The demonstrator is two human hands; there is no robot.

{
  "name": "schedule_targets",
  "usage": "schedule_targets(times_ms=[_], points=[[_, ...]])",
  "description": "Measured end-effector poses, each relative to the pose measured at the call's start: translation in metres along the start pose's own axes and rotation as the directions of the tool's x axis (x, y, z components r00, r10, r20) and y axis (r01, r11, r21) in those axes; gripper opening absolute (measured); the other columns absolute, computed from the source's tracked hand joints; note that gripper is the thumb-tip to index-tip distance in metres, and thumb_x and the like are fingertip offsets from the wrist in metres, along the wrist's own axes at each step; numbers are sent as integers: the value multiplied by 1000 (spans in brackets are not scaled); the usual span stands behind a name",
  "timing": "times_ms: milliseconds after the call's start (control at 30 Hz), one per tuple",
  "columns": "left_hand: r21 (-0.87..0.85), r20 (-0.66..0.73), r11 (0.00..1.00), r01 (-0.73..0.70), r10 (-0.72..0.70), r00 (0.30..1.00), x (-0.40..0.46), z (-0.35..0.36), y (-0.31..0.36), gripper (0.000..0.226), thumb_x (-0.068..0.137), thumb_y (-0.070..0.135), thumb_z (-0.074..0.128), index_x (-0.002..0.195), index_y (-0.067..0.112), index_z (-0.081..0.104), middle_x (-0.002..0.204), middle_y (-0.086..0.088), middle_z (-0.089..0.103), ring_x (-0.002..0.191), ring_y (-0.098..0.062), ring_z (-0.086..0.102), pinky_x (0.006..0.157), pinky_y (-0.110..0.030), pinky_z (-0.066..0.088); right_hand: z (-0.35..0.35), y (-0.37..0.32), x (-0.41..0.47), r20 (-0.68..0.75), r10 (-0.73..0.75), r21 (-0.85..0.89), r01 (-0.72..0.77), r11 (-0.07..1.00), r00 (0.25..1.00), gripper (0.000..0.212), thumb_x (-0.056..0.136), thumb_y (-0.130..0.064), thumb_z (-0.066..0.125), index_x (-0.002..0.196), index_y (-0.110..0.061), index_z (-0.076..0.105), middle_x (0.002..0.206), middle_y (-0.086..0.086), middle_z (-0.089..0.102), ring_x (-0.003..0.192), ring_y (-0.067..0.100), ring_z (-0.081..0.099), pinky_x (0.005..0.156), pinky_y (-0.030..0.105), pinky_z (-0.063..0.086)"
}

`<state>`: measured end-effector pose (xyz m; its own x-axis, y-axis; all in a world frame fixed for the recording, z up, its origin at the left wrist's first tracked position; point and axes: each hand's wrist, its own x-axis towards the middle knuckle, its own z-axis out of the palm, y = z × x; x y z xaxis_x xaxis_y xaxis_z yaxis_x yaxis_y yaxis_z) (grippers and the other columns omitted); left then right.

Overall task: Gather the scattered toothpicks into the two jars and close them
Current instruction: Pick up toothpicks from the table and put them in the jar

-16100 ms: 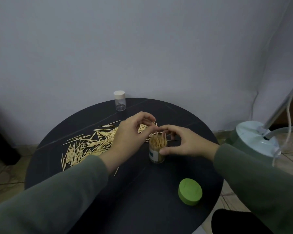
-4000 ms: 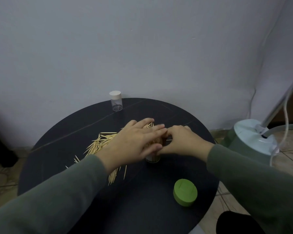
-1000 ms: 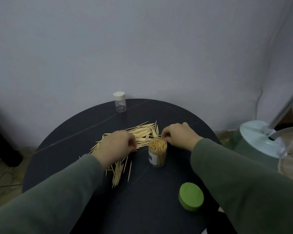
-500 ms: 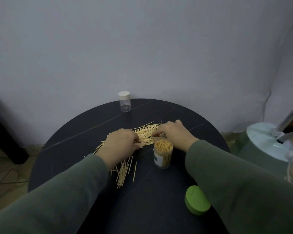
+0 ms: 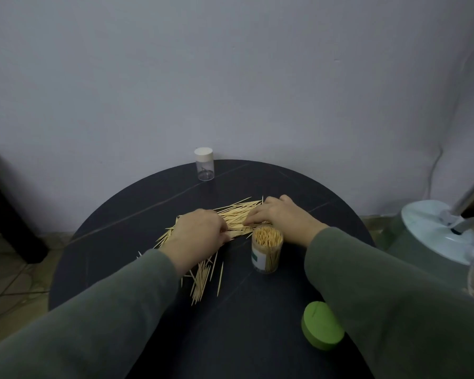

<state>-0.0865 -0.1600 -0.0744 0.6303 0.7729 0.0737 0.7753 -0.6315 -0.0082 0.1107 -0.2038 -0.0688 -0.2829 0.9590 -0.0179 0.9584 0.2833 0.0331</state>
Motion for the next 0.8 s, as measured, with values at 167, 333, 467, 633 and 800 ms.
schedule_targets(times_ms=[167,333,467,633,800], points=[[23,-4,1000,-3,3,1000,0,0,5,28,94,45,52,113,31,68,112,7,62,105,-14,56,84,-31,52,1,0,2,-7,-5,-52,5,999,1000,40,96,-26,54,135,-37,51,141,-9,49,126,15,38,102,39,27],[15,-15,1000,3,-2,1000,1,0,8,28,94,45,53,114,30,66,112,7,62,104,-14,57,84,-30,51,2,-1,1,-56,-15,-75,11,997,998,34,96,-29,55,129,-36,55,134,-10,54,121,14,41,100,37,25],[-11,-30,1000,19,-20,999,-1,0,8,26,94,45,54,109,29,66,108,7,62,100,-13,57,81,-29,52,3,-1,0,-98,-41,-100,31,994,994,29,95,-30,56,123,-34,59,131,-12,55,118,13,41,98,36,25],[-27,-53,999,31,-33,998,-3,0,11,25,94,43,53,110,28,66,108,6,64,99,-14,59,80,-30,51,6,-2,1,-121,-35,-80,26,996,992,29,97,-30,52,125,-34,58,129,-12,59,113,12,45,97,36,25],[-23,-41,999,41,-42,998,-3,0,14,28,96,41,51,113,26,67,108,5,64,99,-15,59,80,-30,51,8,-2,3,-96,-44,-160,28,987,994,32,99,-34,48,131,-35,54,131,-10,57,117,13,44,100,39,25]])
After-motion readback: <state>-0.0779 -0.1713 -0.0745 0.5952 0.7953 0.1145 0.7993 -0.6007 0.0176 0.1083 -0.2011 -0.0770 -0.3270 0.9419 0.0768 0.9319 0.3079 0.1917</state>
